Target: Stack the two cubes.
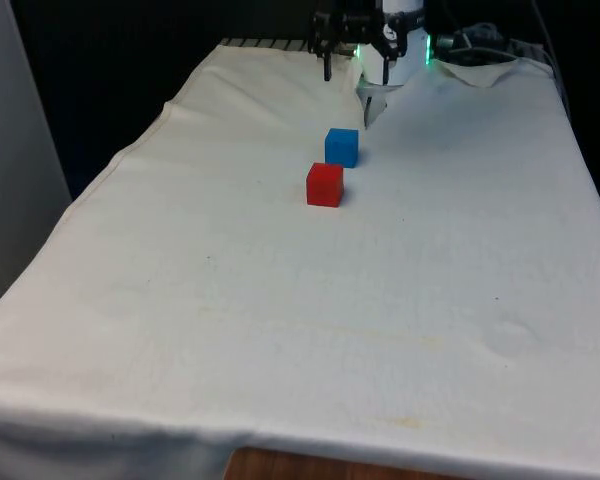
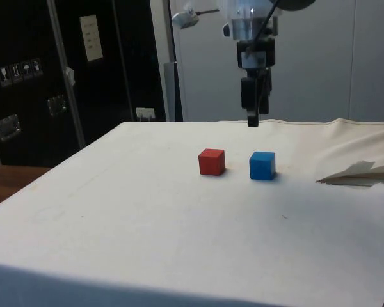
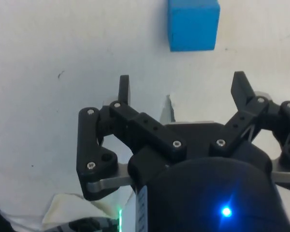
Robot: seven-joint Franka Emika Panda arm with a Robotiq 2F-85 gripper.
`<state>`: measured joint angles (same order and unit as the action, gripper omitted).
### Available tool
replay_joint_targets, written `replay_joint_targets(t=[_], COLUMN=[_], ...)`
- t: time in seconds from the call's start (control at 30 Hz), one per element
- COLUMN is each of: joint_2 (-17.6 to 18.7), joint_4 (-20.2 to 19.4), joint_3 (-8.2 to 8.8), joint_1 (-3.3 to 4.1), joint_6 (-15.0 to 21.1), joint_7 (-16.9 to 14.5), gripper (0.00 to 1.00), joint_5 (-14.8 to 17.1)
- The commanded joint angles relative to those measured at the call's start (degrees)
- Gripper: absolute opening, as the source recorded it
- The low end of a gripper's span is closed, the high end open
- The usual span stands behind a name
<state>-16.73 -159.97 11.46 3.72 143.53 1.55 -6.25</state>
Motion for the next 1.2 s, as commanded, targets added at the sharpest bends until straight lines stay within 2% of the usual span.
replay_joint_targets(t=[0.0, 0.3, 0.33, 0.37, 0.53, 0.57, 0.6, 0.63, 0.8, 0.83, 0.87, 0.93, 1.13, 1.17], joint_2=[0.69, 5.33, 5.10, 5.79, 7.91, 8.31, 8.25, 9.05, 11.23, 11.57, 11.40, 12.20, 14.32, 14.55], joint_4=[-0.46, -2.12, -1.95, -2.23, -2.81, -2.92, -2.75, -3.27, -4.13, -4.30, -3.90, -4.53, -4.81, -4.35], joint_3=[0.06, 1.49, 1.66, 1.55, 1.66, 1.60, 1.83, 1.60, 1.78, 1.78, 1.72, 1.78, 2.12, 2.06], joint_1=[-0.52, -0.63, -0.17, -0.57, -0.46, -0.34, -0.11, -0.11, 0.40, 0.46, 0.11, 0.52, 0.17, 0.06], joint_6=[1.83, 9.28, 8.19, 10.03, 13.52, 14.15, 13.24, 15.70, 19.71, 20.28, 18.96, 21.31, 24.24, 23.38], joint_7=[0.69, 1.38, 0.57, 1.49, 1.89, 1.95, 1.15, 2.01, 1.32, 1.15, 1.49, 0.92, 0.11, 0.86], gripper=[1.00, 1.00, 1.00, 1.00, 1.00, 1.00, 1.00, 1.00, 1.00, 1.00, 1.00, 1.00, 1.00, 1.00], joint_5=[-0.74, -0.80, 0.00, -0.80, -0.69, -0.63, 0.00, -0.34, 0.74, 0.92, 0.11, 1.20, 0.86, 0.17])
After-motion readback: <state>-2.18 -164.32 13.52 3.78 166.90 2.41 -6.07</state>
